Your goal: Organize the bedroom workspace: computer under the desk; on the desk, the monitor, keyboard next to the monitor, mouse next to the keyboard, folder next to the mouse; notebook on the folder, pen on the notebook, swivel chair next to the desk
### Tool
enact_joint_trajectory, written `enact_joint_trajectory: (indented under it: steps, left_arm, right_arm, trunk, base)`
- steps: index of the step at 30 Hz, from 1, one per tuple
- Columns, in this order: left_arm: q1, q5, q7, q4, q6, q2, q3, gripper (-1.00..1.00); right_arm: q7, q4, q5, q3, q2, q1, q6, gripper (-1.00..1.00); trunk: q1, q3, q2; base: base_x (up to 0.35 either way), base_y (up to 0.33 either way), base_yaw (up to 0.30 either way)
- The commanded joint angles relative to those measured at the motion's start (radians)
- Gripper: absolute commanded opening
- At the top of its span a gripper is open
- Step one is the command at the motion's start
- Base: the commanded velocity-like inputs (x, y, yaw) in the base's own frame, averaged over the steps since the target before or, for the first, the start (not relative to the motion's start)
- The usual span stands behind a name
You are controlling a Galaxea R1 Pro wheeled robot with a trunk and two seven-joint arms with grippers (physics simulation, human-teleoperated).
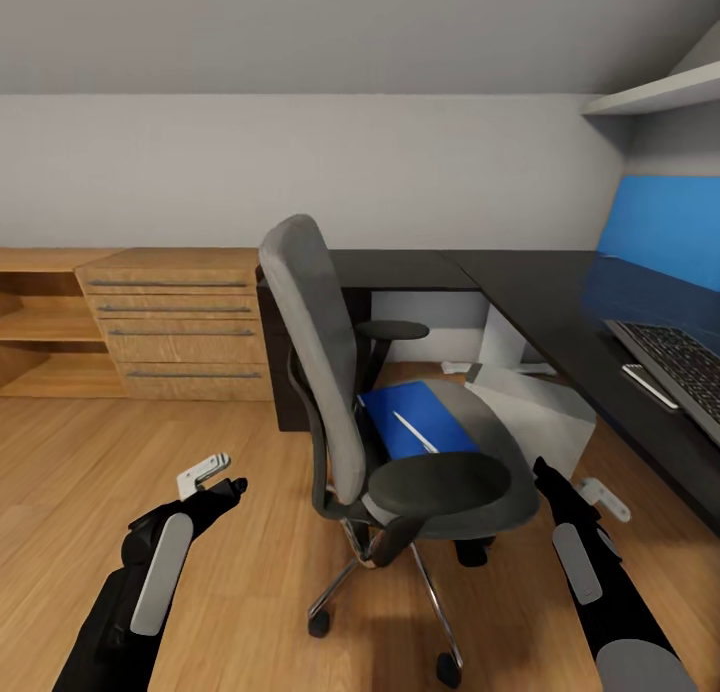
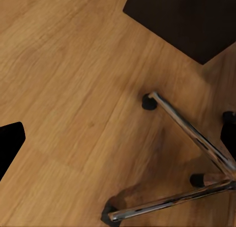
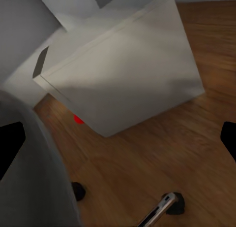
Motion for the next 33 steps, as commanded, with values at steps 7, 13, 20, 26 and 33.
enact_joint_trajectory:
  steps: [7, 13, 20, 26, 33]
  left_arm:
    - [-0.001, 0.012, 0.009, 0.000, 0.004, 0.000, 0.001, 1.00]
    - [-0.001, 0.011, 0.009, 0.000, 0.004, -0.001, 0.000, 1.00]
    - [-0.001, 0.011, 0.007, 0.001, 0.004, -0.001, 0.000, 1.00]
    - [-0.001, 0.010, 0.008, 0.004, 0.005, -0.003, -0.004, 1.00]
    - [-0.001, 0.011, 0.008, -0.001, 0.003, -0.002, -0.002, 1.00]
  right_arm:
    - [-0.003, -0.001, -0.011, 0.002, -0.003, 0.000, 0.000, 1.00]
    - [-0.003, -0.001, -0.012, 0.001, -0.005, 0.000, 0.021, 1.00]
    - [0.037, 0.014, -0.103, 0.001, -0.040, 0.000, 0.083, 1.00]
    - [0.115, 0.032, -0.186, 0.002, -0.068, 0.000, 0.240, 1.00]
    - [0.192, 0.069, -0.327, 0.002, -0.123, 0.000, 0.342, 1.00]
  trunk:
    - [0.000, -0.001, 0.000]
    - [0.000, -0.001, 0.000]
    - [0.000, -0.001, 0.000]
    - [0.000, -0.001, 0.000]
    - [0.000, -0.001, 0.000]
  base:
    - [0.205, 0.000, 0.000]
    - [0.069, 0.000, 0.000]
    - [0.153, 0.000, 0.000]
    - [0.019, 0.000, 0.000]
    - [0.001, 0.000, 0.000]
